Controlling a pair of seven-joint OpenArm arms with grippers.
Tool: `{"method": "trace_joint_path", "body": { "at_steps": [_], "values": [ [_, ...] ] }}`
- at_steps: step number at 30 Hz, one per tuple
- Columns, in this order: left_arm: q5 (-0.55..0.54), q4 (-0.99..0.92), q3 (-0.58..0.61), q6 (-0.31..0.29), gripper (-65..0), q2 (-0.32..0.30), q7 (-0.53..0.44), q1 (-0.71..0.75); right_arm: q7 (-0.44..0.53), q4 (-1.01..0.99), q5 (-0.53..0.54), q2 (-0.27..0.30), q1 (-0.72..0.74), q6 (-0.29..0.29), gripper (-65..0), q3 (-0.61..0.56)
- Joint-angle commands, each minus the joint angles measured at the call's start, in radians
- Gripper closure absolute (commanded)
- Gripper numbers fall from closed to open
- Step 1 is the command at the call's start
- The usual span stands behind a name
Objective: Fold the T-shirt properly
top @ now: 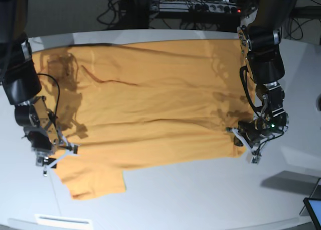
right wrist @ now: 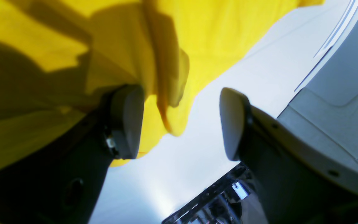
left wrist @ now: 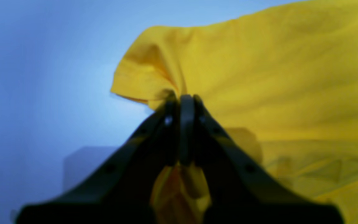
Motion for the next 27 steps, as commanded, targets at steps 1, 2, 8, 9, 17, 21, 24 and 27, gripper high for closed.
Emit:
{"method": "trace_joint_path", "body": {
  "at_steps": [1,2,8,9,17,21,24,27],
  "values": [
    [-0.006,0.019,-0.001,-0.004,0.0,-0.013,-0.003,-0.019,0.03,-0.033,0.015,0.01,0.028,0.009,-36.6,-0.001],
    [-0.006,0.02,-0.001,-0.004,0.0,-0.013,-0.003,-0.019,0.045,-0.067,0.015,0.01,0.043,0.009,-36.6,-0.024],
    [-0.006,0.02,-0.001,-0.004,0.0,-0.015,-0.003,-0.011,0.068,-0.229,0.015,0.01,0.116,0.009,-17.0,-0.219],
    [-0.006,0.02,-0.001,-0.004,0.0,-0.015,-0.003,-0.011,0.068,-0.237,0.015,0.01,0.119,0.009,-11.5,-0.228],
    [-0.006,0.02,-0.003,-0.004,0.0,-0.015,-0.003,-0.012,-0.021,-0.099,0.015,0.045,0.057,0.009,-7.0,-0.222],
    [-0.006,0.02,-0.003,-0.004,0.0,-0.015,-0.003,-0.017,-0.122,0.134,0.015,0.104,-0.044,0.009,-6.8,-0.222],
    [-0.006,0.02,-0.003,-0.004,0.0,-0.015,-0.003,-0.02,-0.199,0.297,0.015,0.151,-0.115,0.009,-6.8,-0.225],
    [-0.005,0.02,-0.003,-0.004,0.0,-0.015,-0.005,-0.022,-0.232,0.398,0.031,0.19,-0.164,0.009,-6.8,-0.227]
  ]
}}
